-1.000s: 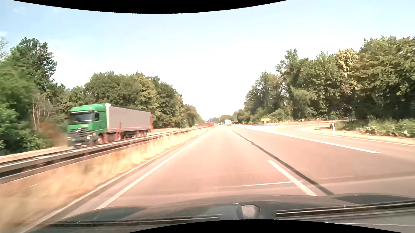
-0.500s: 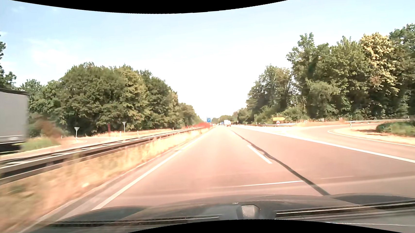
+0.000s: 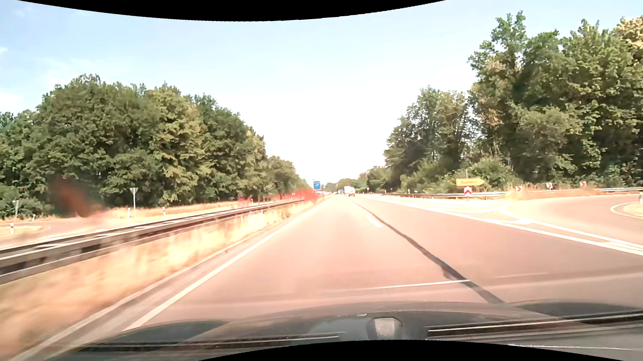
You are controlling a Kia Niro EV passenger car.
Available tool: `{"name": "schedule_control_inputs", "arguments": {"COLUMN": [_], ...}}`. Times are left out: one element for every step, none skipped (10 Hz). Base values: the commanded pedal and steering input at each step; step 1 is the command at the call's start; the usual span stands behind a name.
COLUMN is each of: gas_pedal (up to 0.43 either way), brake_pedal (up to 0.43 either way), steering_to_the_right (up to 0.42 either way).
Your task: Follow the waypoints while adhering to traffic rules and regulations
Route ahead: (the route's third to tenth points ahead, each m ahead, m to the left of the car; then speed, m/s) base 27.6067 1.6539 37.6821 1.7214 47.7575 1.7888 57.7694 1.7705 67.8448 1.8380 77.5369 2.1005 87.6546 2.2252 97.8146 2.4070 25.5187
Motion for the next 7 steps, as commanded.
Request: {"name": "schedule_control_inputs", "arguments": {"gas_pedal": [0.189,0.189,0.189,0.189,0.189,0.189,0.189], "brake_pedal": [0.0,0.0,0.0,0.0,0.0,0.0,0.0], "steering_to_the_right": [0.006,0.006,0.006,0.006,0.006,0.006,0.006]}}
